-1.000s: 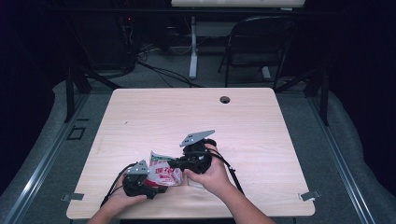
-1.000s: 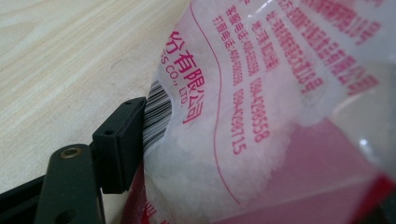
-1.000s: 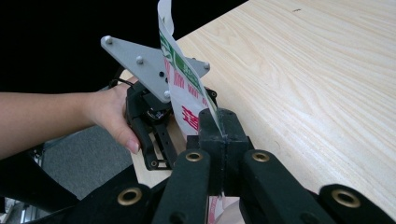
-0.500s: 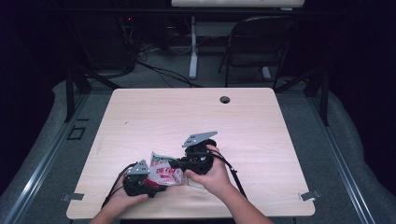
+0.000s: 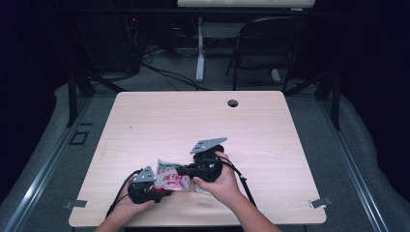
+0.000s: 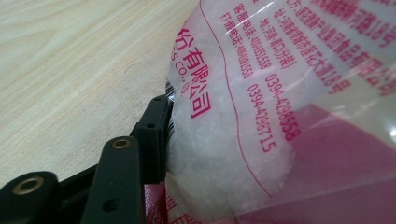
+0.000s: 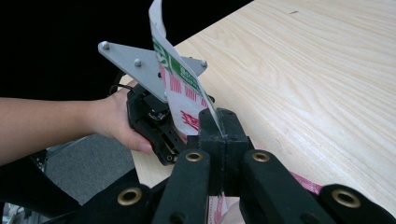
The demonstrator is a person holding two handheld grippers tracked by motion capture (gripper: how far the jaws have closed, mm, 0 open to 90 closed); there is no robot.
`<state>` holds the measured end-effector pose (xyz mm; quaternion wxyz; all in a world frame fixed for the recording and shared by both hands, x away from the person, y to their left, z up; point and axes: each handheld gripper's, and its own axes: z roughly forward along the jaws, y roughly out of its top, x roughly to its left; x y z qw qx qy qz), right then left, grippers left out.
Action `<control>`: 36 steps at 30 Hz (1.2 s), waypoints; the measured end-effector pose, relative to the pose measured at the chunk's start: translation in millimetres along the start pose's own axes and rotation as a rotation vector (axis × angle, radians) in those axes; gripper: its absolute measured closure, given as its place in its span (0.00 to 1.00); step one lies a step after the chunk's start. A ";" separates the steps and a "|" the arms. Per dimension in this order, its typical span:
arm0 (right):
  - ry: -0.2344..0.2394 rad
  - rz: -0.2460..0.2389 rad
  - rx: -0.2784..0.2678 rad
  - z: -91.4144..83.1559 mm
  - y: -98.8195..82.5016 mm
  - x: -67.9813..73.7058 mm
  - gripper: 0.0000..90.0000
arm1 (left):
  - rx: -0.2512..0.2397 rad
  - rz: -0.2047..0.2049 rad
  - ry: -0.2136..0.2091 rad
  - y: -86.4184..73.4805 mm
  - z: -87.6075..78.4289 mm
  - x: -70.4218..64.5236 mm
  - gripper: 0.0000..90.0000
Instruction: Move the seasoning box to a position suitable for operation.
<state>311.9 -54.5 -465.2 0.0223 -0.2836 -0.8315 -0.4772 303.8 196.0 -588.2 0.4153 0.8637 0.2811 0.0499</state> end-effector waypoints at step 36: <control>-0.020 -0.002 -0.075 -25.1 6.9 -1.0 0.97 | -0.016 0.086 0.254 31.5 -17.3 -21.8 0.66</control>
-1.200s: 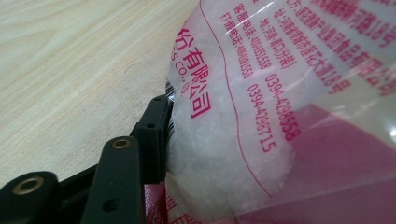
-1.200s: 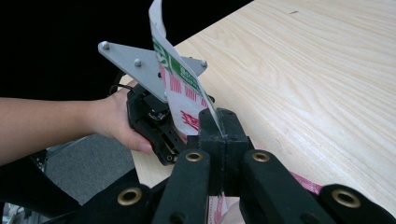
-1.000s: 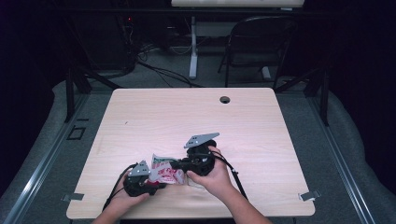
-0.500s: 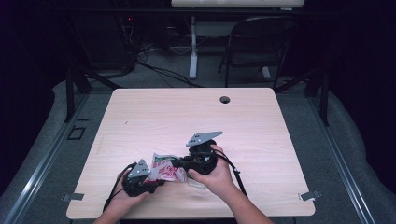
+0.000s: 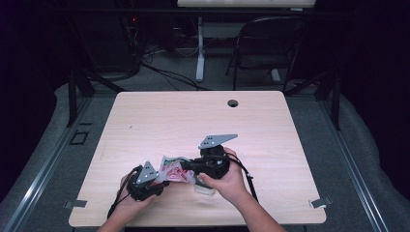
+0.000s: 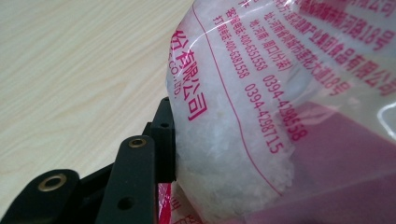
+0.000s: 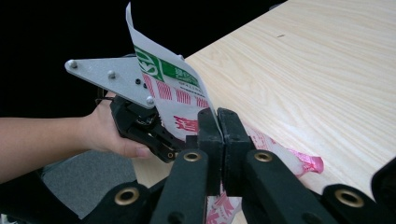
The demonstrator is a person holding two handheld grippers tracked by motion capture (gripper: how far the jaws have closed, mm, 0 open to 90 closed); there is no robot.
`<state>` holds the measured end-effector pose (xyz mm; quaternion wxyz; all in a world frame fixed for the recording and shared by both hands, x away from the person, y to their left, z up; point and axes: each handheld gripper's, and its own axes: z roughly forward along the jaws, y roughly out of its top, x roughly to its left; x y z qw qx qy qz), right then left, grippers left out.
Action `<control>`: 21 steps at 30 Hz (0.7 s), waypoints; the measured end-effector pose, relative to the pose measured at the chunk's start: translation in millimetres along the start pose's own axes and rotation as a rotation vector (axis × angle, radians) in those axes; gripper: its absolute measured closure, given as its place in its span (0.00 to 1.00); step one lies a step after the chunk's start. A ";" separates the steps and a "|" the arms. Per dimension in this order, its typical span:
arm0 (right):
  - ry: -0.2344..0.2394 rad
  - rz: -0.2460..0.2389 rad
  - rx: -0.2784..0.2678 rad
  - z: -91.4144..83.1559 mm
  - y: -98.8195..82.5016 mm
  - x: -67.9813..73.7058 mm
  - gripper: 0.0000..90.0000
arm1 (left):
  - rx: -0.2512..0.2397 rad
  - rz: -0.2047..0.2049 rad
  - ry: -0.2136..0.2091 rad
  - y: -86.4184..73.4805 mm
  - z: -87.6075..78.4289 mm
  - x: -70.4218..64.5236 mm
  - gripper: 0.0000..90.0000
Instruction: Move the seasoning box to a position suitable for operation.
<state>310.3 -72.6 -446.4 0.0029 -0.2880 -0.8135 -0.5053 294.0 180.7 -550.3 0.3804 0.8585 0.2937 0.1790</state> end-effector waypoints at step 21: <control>-0.079 0.000 -0.041 -29.5 -3.7 -11.9 0.82 | -0.012 0.121 0.219 33.5 4.1 0.7 0.68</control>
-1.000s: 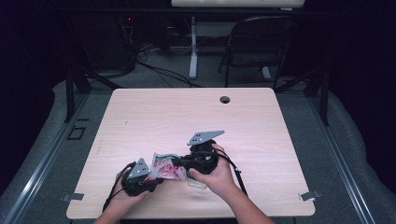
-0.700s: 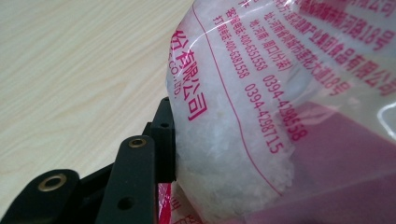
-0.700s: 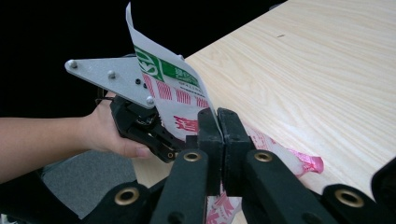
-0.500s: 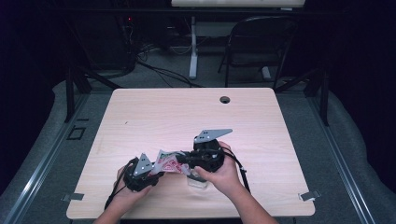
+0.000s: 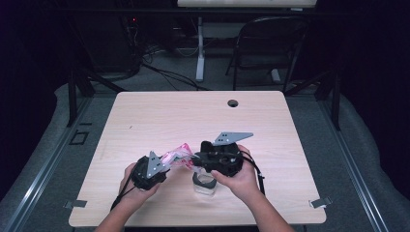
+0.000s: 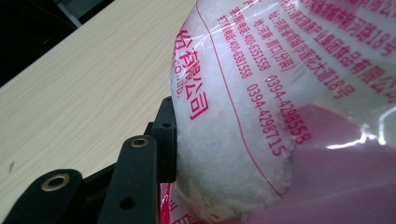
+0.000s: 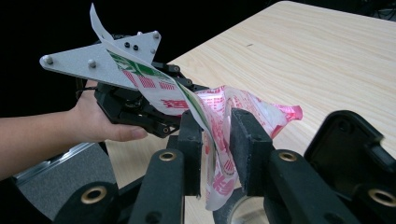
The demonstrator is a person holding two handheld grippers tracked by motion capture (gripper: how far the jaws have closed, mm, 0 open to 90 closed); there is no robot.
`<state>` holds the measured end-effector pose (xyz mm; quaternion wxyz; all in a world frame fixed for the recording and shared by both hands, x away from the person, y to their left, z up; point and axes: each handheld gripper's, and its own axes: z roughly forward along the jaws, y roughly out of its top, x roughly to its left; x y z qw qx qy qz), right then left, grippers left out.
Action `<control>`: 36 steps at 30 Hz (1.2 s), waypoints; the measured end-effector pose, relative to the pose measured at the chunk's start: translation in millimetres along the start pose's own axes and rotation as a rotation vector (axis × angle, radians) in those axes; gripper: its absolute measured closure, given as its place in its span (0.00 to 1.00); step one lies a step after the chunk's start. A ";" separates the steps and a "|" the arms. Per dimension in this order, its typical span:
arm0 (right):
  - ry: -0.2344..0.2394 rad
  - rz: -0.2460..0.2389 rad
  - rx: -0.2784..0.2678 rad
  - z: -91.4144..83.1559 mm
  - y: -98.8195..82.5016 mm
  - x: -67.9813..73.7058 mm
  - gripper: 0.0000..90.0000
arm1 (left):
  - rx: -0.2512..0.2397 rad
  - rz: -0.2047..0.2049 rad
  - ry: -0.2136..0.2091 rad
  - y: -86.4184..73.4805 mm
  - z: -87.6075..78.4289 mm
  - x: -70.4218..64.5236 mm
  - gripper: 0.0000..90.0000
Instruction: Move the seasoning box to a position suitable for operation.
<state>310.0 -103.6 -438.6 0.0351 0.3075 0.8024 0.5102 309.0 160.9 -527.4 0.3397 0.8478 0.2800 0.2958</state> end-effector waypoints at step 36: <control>-0.037 0.050 -0.029 -50.1 -21.7 -13.3 0.78 | -0.066 0.110 0.180 11.4 1.9 -5.7 0.68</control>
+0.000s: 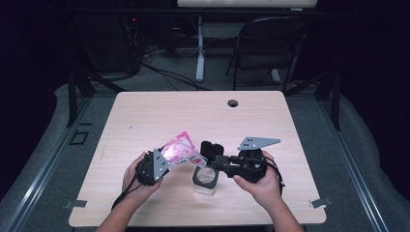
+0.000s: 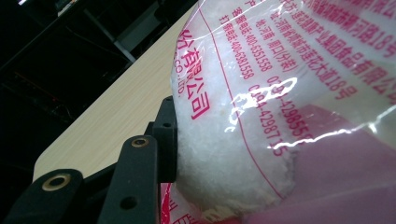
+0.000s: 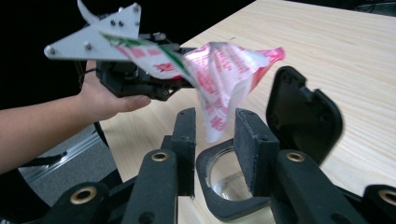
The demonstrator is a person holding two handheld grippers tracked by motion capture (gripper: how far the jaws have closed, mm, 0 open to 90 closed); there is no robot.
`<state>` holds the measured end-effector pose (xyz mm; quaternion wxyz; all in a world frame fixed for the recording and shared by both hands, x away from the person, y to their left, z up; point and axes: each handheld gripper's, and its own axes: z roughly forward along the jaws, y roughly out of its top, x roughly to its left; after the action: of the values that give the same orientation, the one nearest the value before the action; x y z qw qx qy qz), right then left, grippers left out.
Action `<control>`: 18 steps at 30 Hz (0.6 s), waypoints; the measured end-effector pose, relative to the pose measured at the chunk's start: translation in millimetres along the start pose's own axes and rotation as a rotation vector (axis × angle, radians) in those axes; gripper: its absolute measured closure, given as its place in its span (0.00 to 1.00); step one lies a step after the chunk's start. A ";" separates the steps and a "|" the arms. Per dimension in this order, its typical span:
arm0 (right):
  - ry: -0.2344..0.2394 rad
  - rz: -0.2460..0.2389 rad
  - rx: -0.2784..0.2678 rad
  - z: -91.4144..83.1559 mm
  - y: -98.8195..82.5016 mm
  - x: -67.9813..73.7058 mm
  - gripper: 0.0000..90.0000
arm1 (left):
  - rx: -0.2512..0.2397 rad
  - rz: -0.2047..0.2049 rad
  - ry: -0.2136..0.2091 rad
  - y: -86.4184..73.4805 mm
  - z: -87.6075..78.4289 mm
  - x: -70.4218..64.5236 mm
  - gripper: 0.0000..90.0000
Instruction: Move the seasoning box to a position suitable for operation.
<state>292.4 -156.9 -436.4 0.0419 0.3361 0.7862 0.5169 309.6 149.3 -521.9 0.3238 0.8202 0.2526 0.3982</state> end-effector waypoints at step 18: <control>-0.037 0.027 0.018 28.4 11.6 2.1 0.71 | 0.009 0.109 0.043 0.2 3.0 -16.2 0.68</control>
<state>308.1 -130.6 -439.1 0.0466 0.3566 0.7852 0.5042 303.1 137.3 -531.1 0.2926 0.8255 0.2164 0.4315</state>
